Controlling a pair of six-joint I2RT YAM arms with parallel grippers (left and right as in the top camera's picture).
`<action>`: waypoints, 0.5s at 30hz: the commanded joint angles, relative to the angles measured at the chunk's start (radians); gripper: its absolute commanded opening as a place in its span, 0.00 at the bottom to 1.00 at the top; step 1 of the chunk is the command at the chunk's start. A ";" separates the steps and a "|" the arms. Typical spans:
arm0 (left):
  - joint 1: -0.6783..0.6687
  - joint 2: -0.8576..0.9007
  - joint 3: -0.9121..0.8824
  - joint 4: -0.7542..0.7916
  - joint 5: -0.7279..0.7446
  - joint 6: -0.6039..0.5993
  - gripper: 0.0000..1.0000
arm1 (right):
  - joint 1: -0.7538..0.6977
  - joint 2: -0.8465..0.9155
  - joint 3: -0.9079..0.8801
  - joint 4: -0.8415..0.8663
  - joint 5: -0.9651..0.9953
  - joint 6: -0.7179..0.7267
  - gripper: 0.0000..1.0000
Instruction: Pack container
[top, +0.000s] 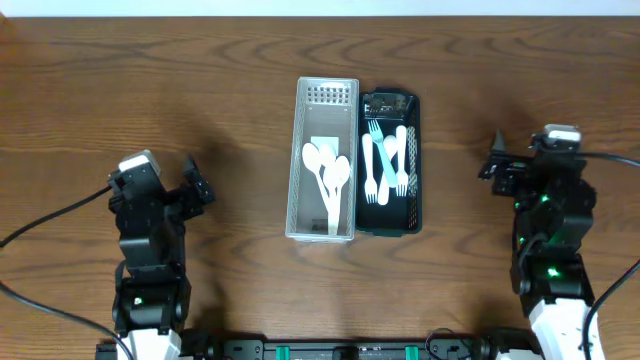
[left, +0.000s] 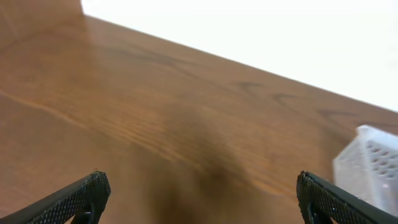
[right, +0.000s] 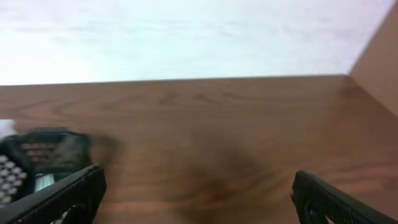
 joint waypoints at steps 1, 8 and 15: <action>-0.035 -0.063 -0.008 0.001 0.002 0.006 0.98 | 0.051 -0.053 -0.015 0.005 0.084 -0.011 0.99; -0.059 -0.159 -0.028 -0.011 0.002 0.006 0.98 | 0.079 -0.111 -0.018 -0.014 0.130 -0.011 0.99; -0.059 -0.159 -0.028 -0.065 0.002 0.006 0.98 | 0.079 -0.109 -0.018 -0.121 0.129 -0.011 0.99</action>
